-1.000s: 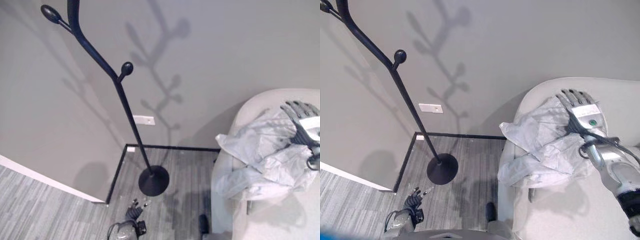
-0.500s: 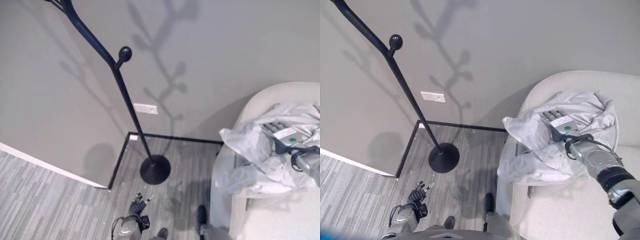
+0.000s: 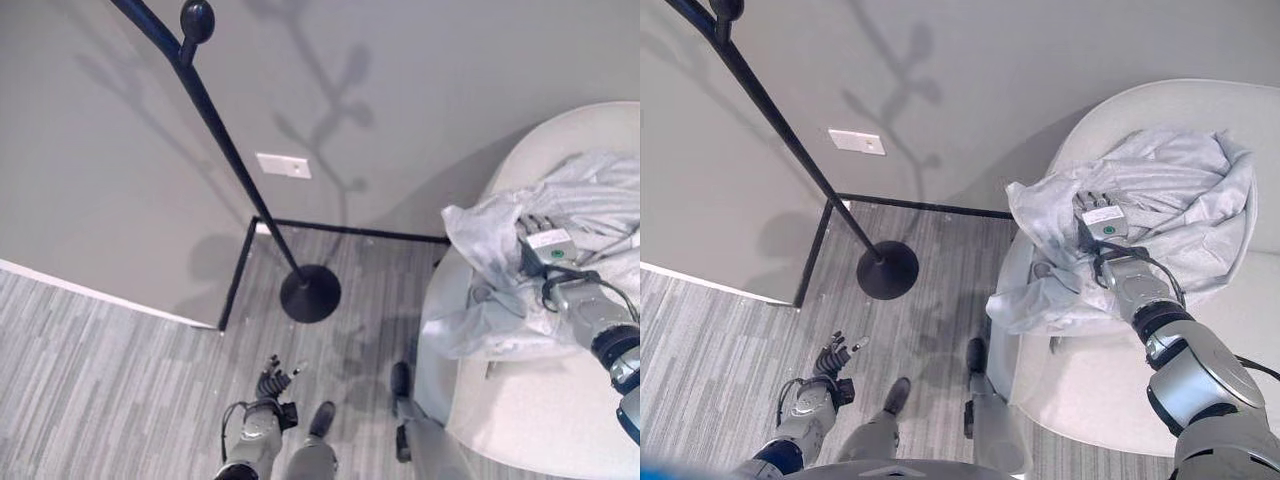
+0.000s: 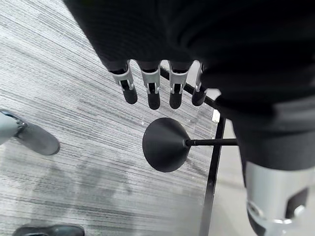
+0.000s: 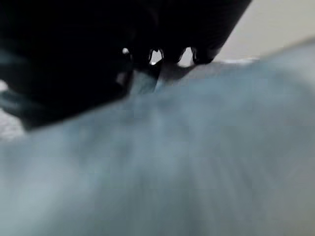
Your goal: Hang the clothes on the sofa on the clothes rack.
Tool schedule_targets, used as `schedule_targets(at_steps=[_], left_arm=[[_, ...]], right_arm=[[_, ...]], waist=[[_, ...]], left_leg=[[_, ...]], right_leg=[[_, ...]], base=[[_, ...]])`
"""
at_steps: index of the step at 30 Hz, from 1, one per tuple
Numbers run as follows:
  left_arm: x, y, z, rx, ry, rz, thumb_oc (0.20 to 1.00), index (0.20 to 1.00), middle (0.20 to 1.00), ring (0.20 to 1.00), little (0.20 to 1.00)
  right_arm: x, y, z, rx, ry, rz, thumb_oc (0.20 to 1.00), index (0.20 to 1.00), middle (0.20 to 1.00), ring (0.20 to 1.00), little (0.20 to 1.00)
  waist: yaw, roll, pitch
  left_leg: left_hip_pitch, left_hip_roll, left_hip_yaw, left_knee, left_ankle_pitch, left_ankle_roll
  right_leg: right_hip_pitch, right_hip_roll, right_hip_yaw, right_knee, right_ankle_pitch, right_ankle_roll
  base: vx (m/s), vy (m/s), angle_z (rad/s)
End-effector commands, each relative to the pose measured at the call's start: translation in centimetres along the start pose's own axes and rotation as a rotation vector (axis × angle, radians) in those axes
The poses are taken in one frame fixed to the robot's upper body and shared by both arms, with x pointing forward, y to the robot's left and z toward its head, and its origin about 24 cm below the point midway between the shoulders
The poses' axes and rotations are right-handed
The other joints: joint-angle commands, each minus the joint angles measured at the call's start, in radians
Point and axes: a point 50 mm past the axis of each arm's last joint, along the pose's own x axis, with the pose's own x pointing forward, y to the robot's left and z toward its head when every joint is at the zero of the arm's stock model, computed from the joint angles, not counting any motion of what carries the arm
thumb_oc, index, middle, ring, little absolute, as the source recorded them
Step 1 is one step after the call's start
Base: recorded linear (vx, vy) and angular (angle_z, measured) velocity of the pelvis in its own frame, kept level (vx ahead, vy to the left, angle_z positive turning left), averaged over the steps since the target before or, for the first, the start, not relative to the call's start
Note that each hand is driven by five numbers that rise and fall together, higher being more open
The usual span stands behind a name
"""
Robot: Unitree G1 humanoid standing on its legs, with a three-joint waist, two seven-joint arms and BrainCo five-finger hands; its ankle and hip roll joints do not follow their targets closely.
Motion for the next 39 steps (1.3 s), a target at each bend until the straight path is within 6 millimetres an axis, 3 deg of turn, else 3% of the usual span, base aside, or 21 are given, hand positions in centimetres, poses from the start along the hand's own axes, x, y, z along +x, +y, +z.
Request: schedule_targets(at_steps=[1, 11, 15, 16, 19, 22, 24, 29, 39], left_arm=[[0.9, -0.3, 3.3, 0.04, -0.137, -0.013, 1.0, 1.0, 1.0, 1.0, 1.0], [0.8, -0.6, 4.2, 0.061, -0.175, -0.016, 1.0, 1.0, 1.0, 1.0, 1.0], [0.7, 0.3, 4.8, 0.071, -0.206, 0.002, 1.0, 1.0, 1.0, 1.0, 1.0], [0.6, 0.2, 4.8, 0.073, -0.205, 0.0, 1.0, 1.0, 1.0, 1.0, 1.0], [0.3, 1.2, 4.7, 0.096, -0.21, 0.008, 1.0, 1.0, 1.0, 1.0, 1.0], [0.1, 1.6, 4.6, 0.095, -0.207, 0.004, 1.0, 1.0, 1.0, 1.0, 1.0], [0.1, 1.8, 5.0, 0.115, -0.219, -0.001, 1.0, 1.0, 1.0, 1.0, 1.0], [-0.1, 1.7, 5.9, 0.147, -0.256, -0.031, 1.0, 1.0, 1.0, 1.0, 1.0], [-0.5, -0.2, 7.7, 0.255, -0.342, -0.116, 1.0, 1.0, 1.0, 1.0, 1.0]], right_arm=[[-3.1, 5.7, 1.4, -0.071, -0.055, 0.286, 0.2, 0.2, 0.2, 0.2, 0.2], [-3.0, 4.6, -0.9, -0.031, 0.073, 0.198, 0.2, 0.2, 0.2, 0.2, 0.2], [-2.9, 1.3, -3.5, 0.147, 0.203, -0.023, 0.2, 0.2, 0.2, 0.2, 0.2], [-3.0, 1.3, -3.6, 0.148, 0.205, -0.021, 0.2, 0.2, 0.2, 0.2, 0.2], [-4.0, -2.7, -6.7, 0.241, 0.294, -0.256, 0.2, 0.2, 0.2, 0.2, 0.2], [-5.0, -4.7, -8.0, 0.271, 0.323, -0.36, 0.2, 0.2, 0.2, 0.2, 0.2], [-5.8, -7.3, -8.4, 0.344, 0.329, -0.498, 0.2, 0.2, 0.2, 0.2, 0.2], [-6.3, -11.0, -8.1, 0.428, 0.277, -0.661, 0.2, 0.2, 0.2, 0.2, 0.2], [-5.9, -14.3, -8.5, 0.62, 0.274, -0.845, 0.2, 0.2, 0.2, 0.2, 0.2]], waist=[[0.052, 0.026, 0.033], [0.042, 0.016, 0.028], [0.024, 0.007, 0.003], [0.027, 0.007, 0.004], [0.005, 0.001, -0.027], [0.003, -0.003, -0.042], [-0.003, -0.009, -0.063], [-0.008, -0.017, -0.098], [-0.008, -0.028, -0.137]], left_leg=[[0.022, 0.02, 0.001, -0.111, 0.096, -0.005], [0.053, 0.024, 0.015, -0.111, 0.08, -0.002], [0.089, 0.032, 0.027, -0.111, 0.06, 0.0], [0.091, 0.033, 0.027, -0.111, 0.059, 0.0], [0.129, 0.04, 0.041, -0.111, 0.035, 0.004], [0.15, 0.044, 0.047, -0.111, 0.024, 0.007], [0.171, 0.047, 0.058, -0.111, 0.011, 0.011], [0.201, 0.049, 0.081, -0.111, -0.006, 0.021], [0.246, 0.046, 0.139, -0.111, -0.03, 0.039]], right_leg=[[-0.053, -0.068, 0.037, 0.159, -0.127, 0.059], [-0.023, -0.072, 0.04, 0.16, -0.131, 0.067], [0.016, -0.071, 0.051, 0.155, -0.135, 0.07], [0.017, -0.07, 0.051, 0.154, -0.135, 0.069], [0.055, -0.065, 0.063, 0.144, -0.139, 0.07], [0.076, -0.061, 0.069, 0.136, -0.139, 0.07], [0.101, -0.058, 0.081, 0.116, -0.134, 0.069], [0.134, -0.054, 0.1, 0.074, -0.112, 0.07], [0.175, -0.043, 0.147, -0.001, -0.065, 0.074]], base=[[0.0, 0.006, 0.07], [0.0, 0.014, 0.01], [0.01, 0.018, 0.0], [0.0, 0.0, 0.0], [0.05, 0.04, -0.1], [0.02, 0.013, -0.19], [0.02, 0.018, -0.11], [0.01, 0.008, -0.2], [-0.01, 0.008, -0.21]])
